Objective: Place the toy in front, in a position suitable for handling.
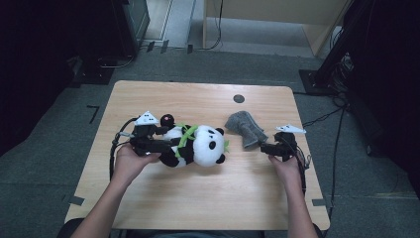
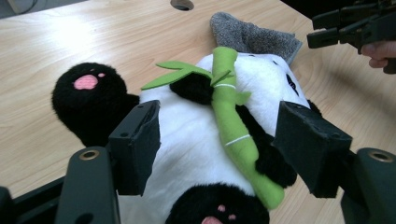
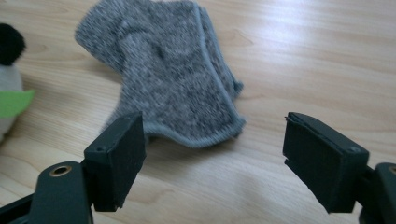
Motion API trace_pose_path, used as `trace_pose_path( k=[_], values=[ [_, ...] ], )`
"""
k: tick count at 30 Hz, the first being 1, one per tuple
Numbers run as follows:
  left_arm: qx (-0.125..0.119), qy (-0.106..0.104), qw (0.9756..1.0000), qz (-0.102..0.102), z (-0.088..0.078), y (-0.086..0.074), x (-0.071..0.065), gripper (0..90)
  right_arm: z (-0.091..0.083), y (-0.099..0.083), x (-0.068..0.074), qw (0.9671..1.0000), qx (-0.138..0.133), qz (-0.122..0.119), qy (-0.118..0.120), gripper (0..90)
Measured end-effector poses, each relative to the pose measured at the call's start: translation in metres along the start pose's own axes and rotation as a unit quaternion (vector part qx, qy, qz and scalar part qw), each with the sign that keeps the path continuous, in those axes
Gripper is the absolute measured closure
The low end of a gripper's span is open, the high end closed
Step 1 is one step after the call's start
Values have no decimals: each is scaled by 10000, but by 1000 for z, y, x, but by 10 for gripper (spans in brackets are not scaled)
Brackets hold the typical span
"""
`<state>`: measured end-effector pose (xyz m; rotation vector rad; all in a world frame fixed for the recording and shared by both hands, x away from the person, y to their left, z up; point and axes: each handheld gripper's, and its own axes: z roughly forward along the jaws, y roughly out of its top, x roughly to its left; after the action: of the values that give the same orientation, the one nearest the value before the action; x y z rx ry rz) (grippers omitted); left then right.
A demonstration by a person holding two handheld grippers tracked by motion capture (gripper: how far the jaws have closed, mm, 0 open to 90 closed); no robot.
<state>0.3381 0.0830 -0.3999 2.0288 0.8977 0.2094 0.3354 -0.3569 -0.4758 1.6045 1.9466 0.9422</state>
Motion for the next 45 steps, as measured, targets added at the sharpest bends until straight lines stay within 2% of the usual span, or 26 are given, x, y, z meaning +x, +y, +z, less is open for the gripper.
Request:
trace_pose_path(
  k=[7,10,14,17,21,24,26,28,29,32,35,36,40,43,45],
  values=[
    [46,-6,10000,22,-9,-8,3,247,6,13,13,9997,0,-198,147,244],
    [50,32,10000,39,-13,-11,3,237,9,16,15,9996,-2,-214,197,258],
    [-36,-49,10000,-58,-19,-21,6,232,16,27,21,9992,73,-228,312,283],
    [-103,-106,9999,-72,-22,-26,6,227,22,32,27,9989,-12,-288,370,297],
    [-149,-176,9997,-64,-22,-31,6,210,31,37,31,9987,46,-369,350,303],
    [-81,-134,9999,-6,-20,-37,6,198,51,43,35,9984,131,-296,460,337],
    [-101,-191,9998,-29,-19,-39,7,198,54,43,36,9983,156,-298,469,338],
    [-134,-203,9997,-16,-17,-41,7,196,63,44,39,9979,246,-342,488,341],
    [-104,-231,9997,-4,-14,-43,7,195,68,43,41,9975,327,-466,412,350],
    [-36,-324,9995,-13,-8,-46,6,195,74,42,42,9970,433,-533,362,362],
    [18,-278,9996,55,-5,-48,5,184,75,41,40,9969,461,-525,359,374],
    [27,-324,9995,41,-2,-50,5,184,75,41,38,9969,463,-535,348,389],
    [140,-351,9993,0,3,-55,9,178,76,40,33,9975,443,-438,347,420],
    [133,-401,9991,-54,8,-58,10,176,78,40,32,9973,450,-454,375,457],
    [163,-404,9990,-48,11,-59,11,178,80,40,32,9968,480,-504,399,519]
  ],
)
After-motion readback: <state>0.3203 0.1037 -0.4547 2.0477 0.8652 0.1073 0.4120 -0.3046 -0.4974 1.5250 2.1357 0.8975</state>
